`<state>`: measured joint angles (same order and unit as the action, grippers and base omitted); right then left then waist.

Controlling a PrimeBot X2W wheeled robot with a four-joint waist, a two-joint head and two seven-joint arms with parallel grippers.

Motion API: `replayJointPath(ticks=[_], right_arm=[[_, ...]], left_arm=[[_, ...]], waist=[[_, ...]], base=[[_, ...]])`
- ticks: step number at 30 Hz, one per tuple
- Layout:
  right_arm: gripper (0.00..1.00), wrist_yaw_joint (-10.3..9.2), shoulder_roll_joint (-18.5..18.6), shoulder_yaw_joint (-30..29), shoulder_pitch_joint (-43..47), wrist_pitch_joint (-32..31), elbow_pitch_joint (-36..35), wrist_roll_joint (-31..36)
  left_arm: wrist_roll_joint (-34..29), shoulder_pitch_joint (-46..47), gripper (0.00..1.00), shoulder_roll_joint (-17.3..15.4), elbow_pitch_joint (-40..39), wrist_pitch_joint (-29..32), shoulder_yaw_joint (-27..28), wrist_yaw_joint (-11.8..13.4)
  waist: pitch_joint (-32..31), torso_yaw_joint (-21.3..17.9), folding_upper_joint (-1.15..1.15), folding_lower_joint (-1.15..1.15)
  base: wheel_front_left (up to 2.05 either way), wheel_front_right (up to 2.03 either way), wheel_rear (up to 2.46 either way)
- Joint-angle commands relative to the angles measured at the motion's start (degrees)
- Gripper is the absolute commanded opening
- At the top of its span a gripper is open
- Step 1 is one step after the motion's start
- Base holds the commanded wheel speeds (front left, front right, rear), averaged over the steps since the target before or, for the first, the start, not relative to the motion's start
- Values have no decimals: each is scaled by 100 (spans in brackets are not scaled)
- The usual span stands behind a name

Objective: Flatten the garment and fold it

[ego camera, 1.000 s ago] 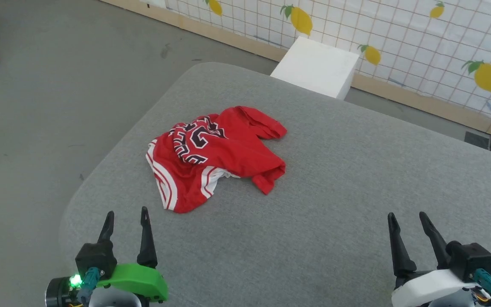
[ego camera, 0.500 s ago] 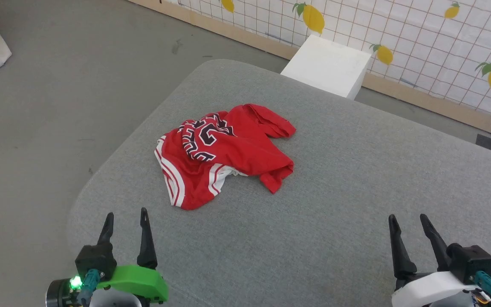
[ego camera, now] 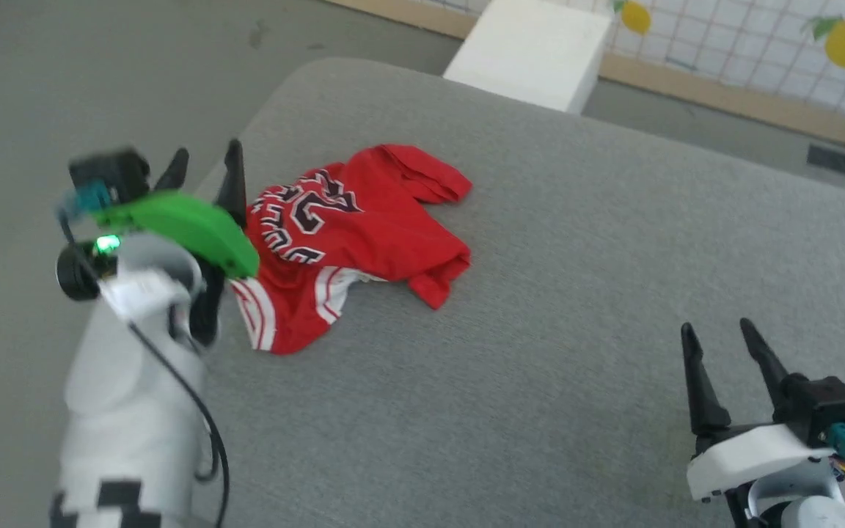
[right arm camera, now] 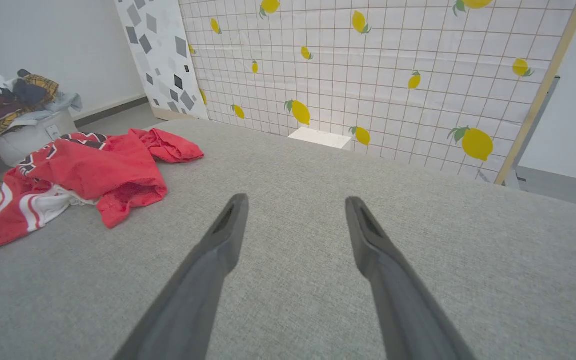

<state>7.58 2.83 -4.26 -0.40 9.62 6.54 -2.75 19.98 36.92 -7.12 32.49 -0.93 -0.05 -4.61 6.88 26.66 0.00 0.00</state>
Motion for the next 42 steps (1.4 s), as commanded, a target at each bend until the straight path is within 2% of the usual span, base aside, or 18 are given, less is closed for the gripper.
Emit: replayJointPath(ticks=[1, 6, 9, 13, 19, 21, 22, 23, 28, 30, 35, 40, 42], right_arm=[[100, -9, 5, -25, -70, -59, -98, 82], [100, -9, 5, -176, -73, -253, -497, 254], [100, -9, 5, -243, -50, -348, -738, 302], [100, -9, 5, -311, -35, -425, -955, 339], [100, -9, 5, -405, -24, -504, -1173, 375], [100, -9, 5, -418, -29, -526, -1193, 394], [100, -9, 5, -425, -37, -537, -1200, 403], [100, -9, 5, -417, -53, -549, -1206, 415], [100, -9, 5, -372, -115, -559, -1166, 426], [100, -9, 5, -342, -133, -553, -1116, 414], [100, -9, 5, -283, -133, -443, -861, 295], [100, -9, 5, -188, -109, -248, -509, 23], [100, -9, 5, -153, -91, -141, -339, -91]], left_arm=[[159, 266, 100, -56, 304, 348, 83, -29], [590, 1173, 100, -228, 1569, 2134, 321, 311], [721, 1493, 100, -299, 2005, 2938, 355, 464], [762, 1661, 100, -331, 2341, 3552, 301, 579], [773, 1650, 100, -233, 2694, 4030, 181, 655], [820, 1613, 100, -165, 2722, 3969, 201, 660], [820, 1594, 33, -148, 2730, 3907, 199, 671], [814, 1571, 0, -144, 2720, 3765, 206, 696], [905, 1565, 0, -132, 2565, 2746, 404, 767], [931, 1621, 0, -149, 2490, 2330, 461, 712], [946, 1949, 0, -248, 2209, 1423, 485, 344], [987, 2447, 0, -368, 1834, 1103, 399, -34], [1145, 2653, 0, -321, 1607, 1072, 406, -149]], waist=[[552, -552, 0, 0], [1022, -1026, 0, 0], [1268, -1233, 0, 0], [1505, -1363, 0, 0], [1748, -1321, 0, 0], [1770, -1258, 0, 0], [1774, -1221, 0, 0], [1769, -1184, 0, 0], [1626, -997, 0, 0], [1523, -926, 0, 0], [1131, -796, 0, 0], [684, -895, 0, 0], [482, -999, 0, 0]], base=[[0, 0, 0], [0, 0, 0], [0, 0, 0], [0, 0, 0], [0, 0, 0], [0, 0, 0], [0, 0, 0], [0, 0, 0], [0, 0, 0], [0, 0, 0], [0, 0, 0], [0, 0, 0], [0, 0, 0]])
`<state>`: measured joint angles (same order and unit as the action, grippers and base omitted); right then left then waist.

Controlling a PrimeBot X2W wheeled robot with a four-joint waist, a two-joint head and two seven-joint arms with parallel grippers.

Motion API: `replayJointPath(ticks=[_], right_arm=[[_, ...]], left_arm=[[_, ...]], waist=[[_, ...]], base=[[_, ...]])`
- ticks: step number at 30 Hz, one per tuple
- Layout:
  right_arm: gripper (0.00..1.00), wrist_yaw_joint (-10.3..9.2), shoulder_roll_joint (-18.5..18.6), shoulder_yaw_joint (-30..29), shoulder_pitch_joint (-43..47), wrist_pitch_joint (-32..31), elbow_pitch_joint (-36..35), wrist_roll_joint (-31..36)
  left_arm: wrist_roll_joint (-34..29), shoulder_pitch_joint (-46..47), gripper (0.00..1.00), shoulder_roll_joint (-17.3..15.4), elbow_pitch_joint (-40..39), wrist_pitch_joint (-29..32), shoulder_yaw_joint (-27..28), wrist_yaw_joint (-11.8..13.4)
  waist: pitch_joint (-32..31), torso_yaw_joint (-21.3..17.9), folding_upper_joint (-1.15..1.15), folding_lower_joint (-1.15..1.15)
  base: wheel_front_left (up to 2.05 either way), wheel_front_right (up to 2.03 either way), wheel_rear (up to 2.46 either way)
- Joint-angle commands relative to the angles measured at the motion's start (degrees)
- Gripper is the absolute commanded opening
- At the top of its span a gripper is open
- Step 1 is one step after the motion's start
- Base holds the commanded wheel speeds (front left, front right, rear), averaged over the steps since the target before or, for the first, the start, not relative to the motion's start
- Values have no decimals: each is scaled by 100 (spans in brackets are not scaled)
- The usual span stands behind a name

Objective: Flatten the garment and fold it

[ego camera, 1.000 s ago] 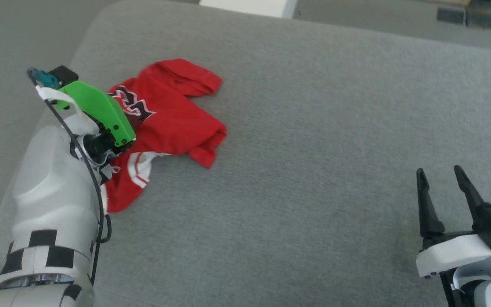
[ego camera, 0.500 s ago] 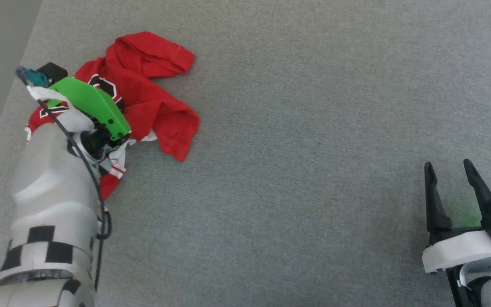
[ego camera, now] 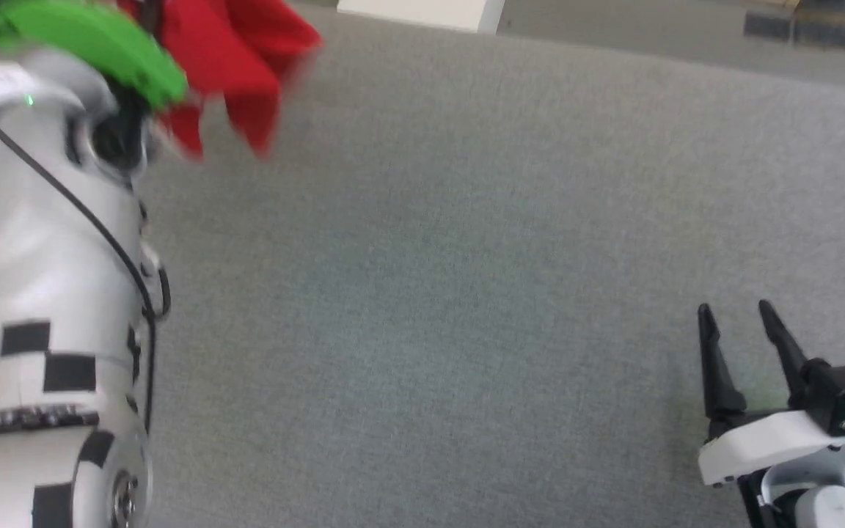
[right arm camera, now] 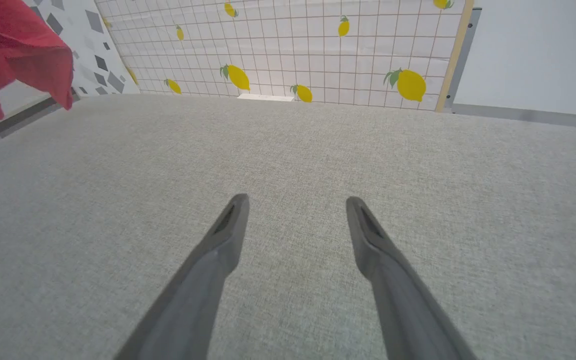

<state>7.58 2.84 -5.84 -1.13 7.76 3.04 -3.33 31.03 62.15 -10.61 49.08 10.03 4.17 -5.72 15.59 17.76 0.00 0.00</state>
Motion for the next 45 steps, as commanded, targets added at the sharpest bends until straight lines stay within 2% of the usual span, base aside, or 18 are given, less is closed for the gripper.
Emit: replayJointPath(ticks=[1, 4, 9, 15, 19, 24, 28, 32, 33, 34, 35, 40, 45], right_arm=[[100, -9, 4, 30, -10, 103, 102, -94], [100, -9, 4, 81, 1, 260, 329, -256], [100, -9, 4, 153, -34, 462, 664, -523], [100, -9, 4, 93, -33, 584, 860, -642], [100, -9, 4, -31, 3, 620, 855, -615], [100, -9, 4, -66, 13, 637, 794, -591], [100, -9, 4, -65, 10, 652, 796, -628], [100, -9, 4, -52, 43, 669, 807, -672], [100, -9, 4, -60, 56, 673, 814, -680], [100, -9, 4, -64, 76, 677, 823, -689], [100, -9, 4, -65, 92, 679, 832, -691], [100, -9, 4, -77, 151, 690, 887, -683], [100, -9, 4, -62, 190, 690, 930, -658]], left_arm=[[135, 239, 0, 63, -200, -16, -29, -83], [481, 483, 0, 246, -603, 141, -88, -150], [856, 588, 0, 474, -1360, 453, -538, -173], [1262, -19, 0, 690, -1854, 722, -1253, -175], [1455, -658, 0, 758, -1846, 828, -1856, -176], [1660, -1523, 0, 770, -1666, 1109, -2988, -148], [1598, -2138, 0, 771, -1375, 1523, -3838, 2], [1479, -2493, 0, 771, -1102, 2036, -4340, 149], [1567, -2552, 25, 771, -1109, 2066, -4313, 158], [1667, -2599, 92, 771, -1159, 2076, -4281, 159], [1758, -2620, 100, 771, -1224, 2050, -4226, 163], [2354, -2559, 100, 763, -1780, 1523, -3512, 282], [2204, -2471, 100, 365, -2334, 352, -2814, 428]], waist=[[-492, -190, 0, 0], [-734, -440, 0, 0], [-981, -961, 0, 0], [-1056, -1530, 0, 0], [-1002, -1786, 0, 0], [-861, -2027, 0, 0], [-806, -2122, 0, 0], [-810, -2129, 0, 0], [-824, -2111, 0, 0], [-846, -2081, 0, 0], [-868, -2049, 0, 0], [-1021, -1823, 0, 0], [-1185, -1604, 0, 0]], base=[[0, 0, 0], [0, 0, 0], [0, 0, 0], [0, 0, 0], [0, 0, 0], [0, 0, 0], [0, 0, 0], [0, 0, 0], [0, 0, 0], [0, 0, 0], [0, 0, 0], [0, 0, 0], [0, 0, 0]])
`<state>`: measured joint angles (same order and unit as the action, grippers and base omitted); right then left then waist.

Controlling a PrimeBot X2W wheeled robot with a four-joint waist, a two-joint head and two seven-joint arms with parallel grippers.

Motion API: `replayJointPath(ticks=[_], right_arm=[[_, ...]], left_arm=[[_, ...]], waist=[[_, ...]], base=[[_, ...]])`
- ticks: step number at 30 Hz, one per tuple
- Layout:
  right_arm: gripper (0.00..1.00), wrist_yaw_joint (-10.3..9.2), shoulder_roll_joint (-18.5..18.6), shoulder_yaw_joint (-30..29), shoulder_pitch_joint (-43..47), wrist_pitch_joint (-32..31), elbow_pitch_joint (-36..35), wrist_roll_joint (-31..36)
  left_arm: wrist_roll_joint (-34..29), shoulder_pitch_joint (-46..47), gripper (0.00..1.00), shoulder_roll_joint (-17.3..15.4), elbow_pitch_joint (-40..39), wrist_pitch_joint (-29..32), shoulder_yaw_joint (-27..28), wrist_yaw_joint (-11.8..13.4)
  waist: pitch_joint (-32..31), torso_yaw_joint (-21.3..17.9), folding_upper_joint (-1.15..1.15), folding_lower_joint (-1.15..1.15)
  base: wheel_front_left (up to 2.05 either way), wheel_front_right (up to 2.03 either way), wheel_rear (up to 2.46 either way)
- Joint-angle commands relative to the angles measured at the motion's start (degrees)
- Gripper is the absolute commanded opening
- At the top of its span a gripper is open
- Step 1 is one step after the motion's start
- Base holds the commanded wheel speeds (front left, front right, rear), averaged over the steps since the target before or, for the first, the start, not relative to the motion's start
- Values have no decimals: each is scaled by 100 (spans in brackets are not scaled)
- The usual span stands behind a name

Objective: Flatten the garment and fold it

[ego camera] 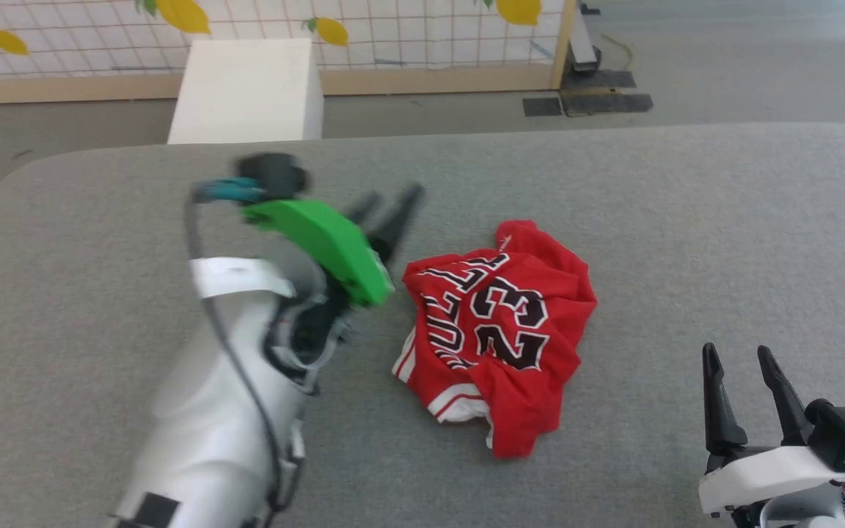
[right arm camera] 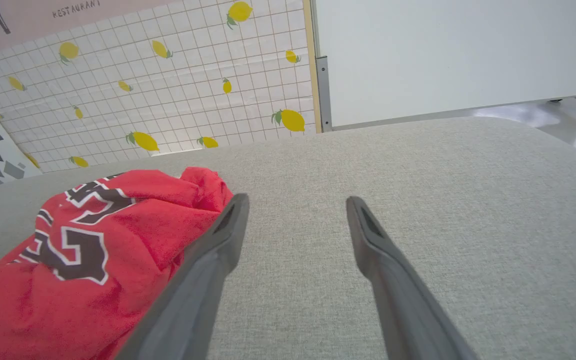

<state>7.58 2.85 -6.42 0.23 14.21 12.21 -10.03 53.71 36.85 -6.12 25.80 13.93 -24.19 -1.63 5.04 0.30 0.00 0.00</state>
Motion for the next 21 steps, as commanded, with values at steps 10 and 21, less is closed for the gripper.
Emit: replayJointPath(ticks=[10, 21], right_arm=[[100, -9, 3, 36, 79, -90, 0, 40], [100, -9, 3, 9, -153, -1164, 65, 1]], left_arm=[[-1230, -1037, 100, -1109, -837, -2321, 585, 564], [-2313, -2688, 100, -1165, -1827, -2888, 842, 779]], waist=[[-281, 353, 0, 0], [-113, 359, 0, 0]], base=[[0, 0, 0], [0, 0, 0]])
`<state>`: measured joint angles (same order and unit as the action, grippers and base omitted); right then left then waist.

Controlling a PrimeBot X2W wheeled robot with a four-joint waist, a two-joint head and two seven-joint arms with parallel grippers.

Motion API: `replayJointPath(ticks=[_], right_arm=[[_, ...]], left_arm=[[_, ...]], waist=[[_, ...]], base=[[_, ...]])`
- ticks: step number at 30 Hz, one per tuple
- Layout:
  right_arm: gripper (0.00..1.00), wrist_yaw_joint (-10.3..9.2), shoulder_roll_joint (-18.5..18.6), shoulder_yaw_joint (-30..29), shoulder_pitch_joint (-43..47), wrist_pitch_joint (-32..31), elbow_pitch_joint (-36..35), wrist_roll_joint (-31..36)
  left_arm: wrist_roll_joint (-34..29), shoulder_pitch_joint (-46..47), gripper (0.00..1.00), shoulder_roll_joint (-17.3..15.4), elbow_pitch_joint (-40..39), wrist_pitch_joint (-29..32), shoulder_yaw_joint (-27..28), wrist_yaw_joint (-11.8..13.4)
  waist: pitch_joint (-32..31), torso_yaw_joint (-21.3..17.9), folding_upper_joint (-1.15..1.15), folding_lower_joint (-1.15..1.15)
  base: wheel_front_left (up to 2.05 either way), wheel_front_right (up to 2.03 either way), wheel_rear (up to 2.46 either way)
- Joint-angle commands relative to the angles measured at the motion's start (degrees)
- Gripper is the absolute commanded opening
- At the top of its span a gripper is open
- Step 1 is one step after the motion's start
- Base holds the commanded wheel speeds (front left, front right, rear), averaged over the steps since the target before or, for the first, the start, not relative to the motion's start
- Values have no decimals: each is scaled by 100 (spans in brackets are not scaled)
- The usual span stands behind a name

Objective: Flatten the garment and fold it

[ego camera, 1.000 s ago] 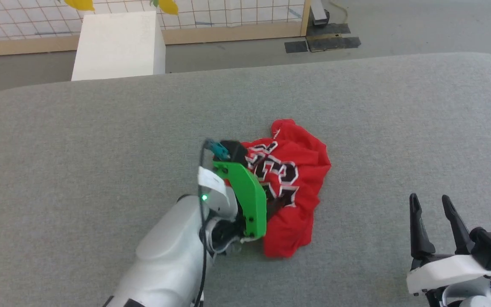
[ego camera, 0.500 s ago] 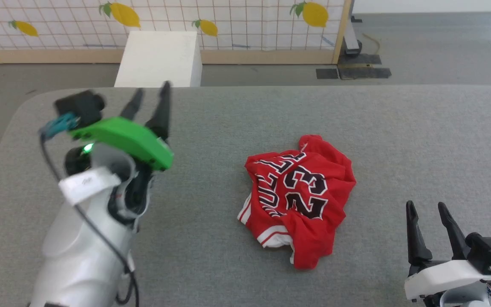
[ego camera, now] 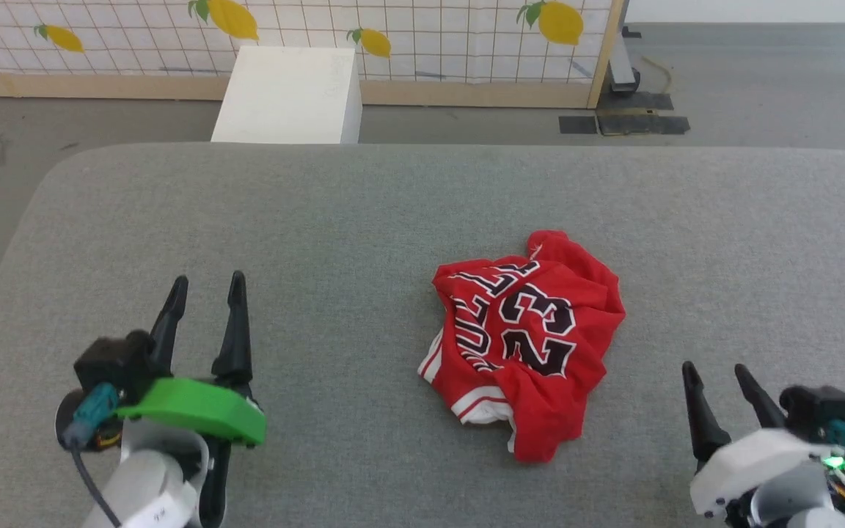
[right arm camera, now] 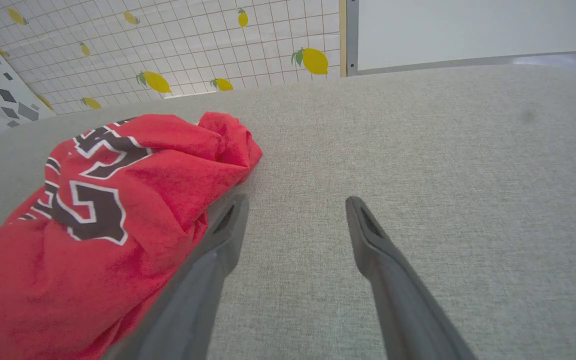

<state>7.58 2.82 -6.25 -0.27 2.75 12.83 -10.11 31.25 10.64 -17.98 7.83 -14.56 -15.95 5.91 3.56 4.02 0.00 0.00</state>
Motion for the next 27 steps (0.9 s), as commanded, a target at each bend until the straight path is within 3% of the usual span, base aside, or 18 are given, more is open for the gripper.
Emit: replayJointPath(ticks=[1, 6, 13, 19, 24, 25, 26, 27], right_arm=[[100, -9, 6, -15, -234, -279, 17, 52], [100, -9, 6, -51, -1106, -1873, 163, 275], [100, -9, 103, 344, -2413, -4041, 436, 951], [100, -9, 269, 763, -2774, -4651, 870, 1116], [100, -9, 279, 1023, -2767, -4625, 1123, 965], [76, -9, 291, 1036, -2770, -4601, 1163, 944], [13, -9, 312, 1065, -2782, -4555, 1172, 936], [0, -9, 356, 1089, -2808, -4470, 1161, 931]], left_arm=[[-131, -206, 100, 106, -139, -40, 117, 24], [-403, -599, 100, 424, -475, -42, 418, -51], [-614, -541, 100, 675, -496, -43, 654, -426], [-738, -361, 100, 846, -426, -43, 872, -687], [-847, -266, 100, 980, -338, -43, 1037, -831], [-864, -256, 100, 1005, -315, -43, 1070, -861], [-871, -248, 100, 1027, -299, -43, 1100, -884], [-884, -240, 100, 1047, -276, -43, 1140, -907]], waist=[[68, -23, 0, 0], [236, -5, 0, 0], [674, 272, 0, 0], [977, 512, 0, 0], [1090, 591, 0, 0], [1099, 592, 0, 0], [1105, 589, 0, 0], [1107, 582, 0, 0]], base=[[0, 0, 0], [0, 0, 0], [0, 0, 0], [0, 0, 0], [0, 0, 0], [0, 0, 0], [0, 0, 0], [0, 0, 0]])
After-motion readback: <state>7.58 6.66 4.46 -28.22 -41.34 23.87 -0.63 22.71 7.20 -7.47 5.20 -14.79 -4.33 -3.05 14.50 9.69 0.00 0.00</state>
